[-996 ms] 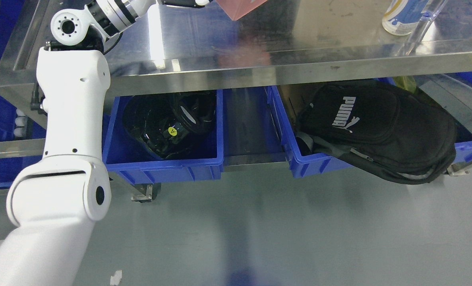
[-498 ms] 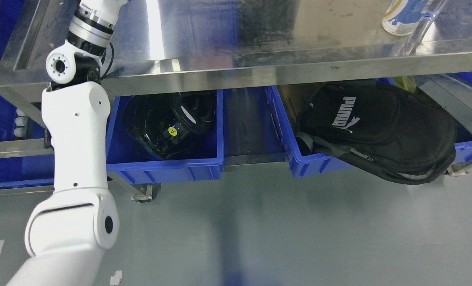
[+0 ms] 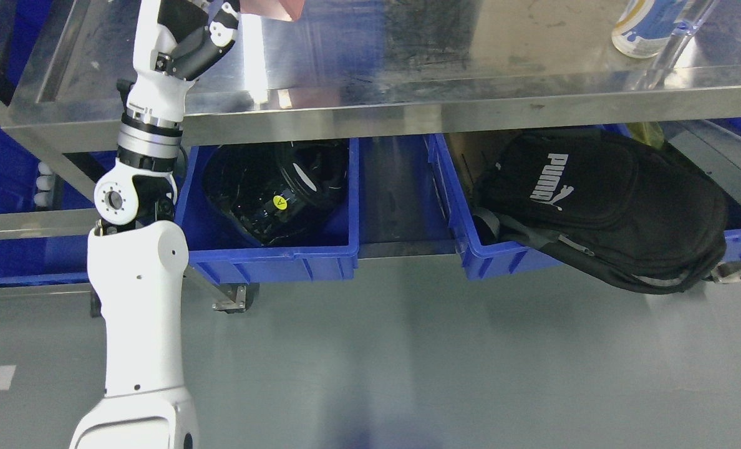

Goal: Place storage box into left shelf container
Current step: 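Lift the pink box off the table with the left hand, then hold the pink box in the left hand while turning toward the shelf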

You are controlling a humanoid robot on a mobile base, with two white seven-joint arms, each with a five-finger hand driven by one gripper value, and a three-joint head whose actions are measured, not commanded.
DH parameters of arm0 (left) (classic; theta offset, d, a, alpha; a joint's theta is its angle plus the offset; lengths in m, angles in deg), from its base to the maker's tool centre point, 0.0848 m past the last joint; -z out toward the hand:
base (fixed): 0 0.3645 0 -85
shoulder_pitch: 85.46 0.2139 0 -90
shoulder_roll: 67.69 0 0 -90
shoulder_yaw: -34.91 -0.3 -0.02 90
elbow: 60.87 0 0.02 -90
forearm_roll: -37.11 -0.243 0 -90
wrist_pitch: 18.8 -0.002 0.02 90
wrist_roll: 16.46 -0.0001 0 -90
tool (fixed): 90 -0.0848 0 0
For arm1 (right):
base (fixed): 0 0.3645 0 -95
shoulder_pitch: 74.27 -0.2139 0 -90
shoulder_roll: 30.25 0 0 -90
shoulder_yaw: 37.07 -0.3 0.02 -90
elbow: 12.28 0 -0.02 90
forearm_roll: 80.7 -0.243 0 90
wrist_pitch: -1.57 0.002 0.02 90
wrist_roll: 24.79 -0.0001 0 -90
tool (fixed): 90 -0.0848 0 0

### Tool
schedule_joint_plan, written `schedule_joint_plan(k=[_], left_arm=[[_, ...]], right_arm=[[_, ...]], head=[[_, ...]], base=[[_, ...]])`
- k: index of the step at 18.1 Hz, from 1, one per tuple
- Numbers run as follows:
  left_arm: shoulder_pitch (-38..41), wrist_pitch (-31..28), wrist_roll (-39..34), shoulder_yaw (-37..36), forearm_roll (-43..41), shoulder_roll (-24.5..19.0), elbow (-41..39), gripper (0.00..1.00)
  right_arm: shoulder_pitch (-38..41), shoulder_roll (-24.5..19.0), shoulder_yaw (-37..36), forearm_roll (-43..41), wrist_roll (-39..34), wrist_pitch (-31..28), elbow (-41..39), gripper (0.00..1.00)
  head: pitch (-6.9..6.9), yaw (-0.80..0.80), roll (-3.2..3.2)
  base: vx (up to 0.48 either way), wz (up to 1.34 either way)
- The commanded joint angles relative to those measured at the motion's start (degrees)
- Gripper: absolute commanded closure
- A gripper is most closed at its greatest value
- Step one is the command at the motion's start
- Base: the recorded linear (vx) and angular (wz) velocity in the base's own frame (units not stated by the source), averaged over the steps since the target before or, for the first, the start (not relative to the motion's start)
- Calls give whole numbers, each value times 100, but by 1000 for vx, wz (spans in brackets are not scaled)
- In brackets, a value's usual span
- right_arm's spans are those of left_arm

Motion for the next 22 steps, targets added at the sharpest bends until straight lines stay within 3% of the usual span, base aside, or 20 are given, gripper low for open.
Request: schedule_joint_plan(k=[1, 7, 17, 22], left_arm=[[1264, 485, -93, -854, 88, -95, -2046, 98], [2152, 1057, -93, -880, 97, -95, -2038, 98], [3084, 1304, -163, -749, 237, -95, -2003, 98], [3128, 1286, -198, -599, 326, -95, -1924, 98]], right_arm=[[-27, 100, -8, -123, 7, -1, -100, 0], [-27, 100, 0, -123, 7, -1, -100, 0], [-18, 100, 0, -123, 7, 7, -100, 0], [-18, 100, 0, -123, -1, -1, -100, 0]], head=[[0, 0, 0], [0, 0, 0], [2, 0, 0], [4, 0, 0]], base=[[-14, 239], [-43, 434], [-28, 777], [41, 1121]])
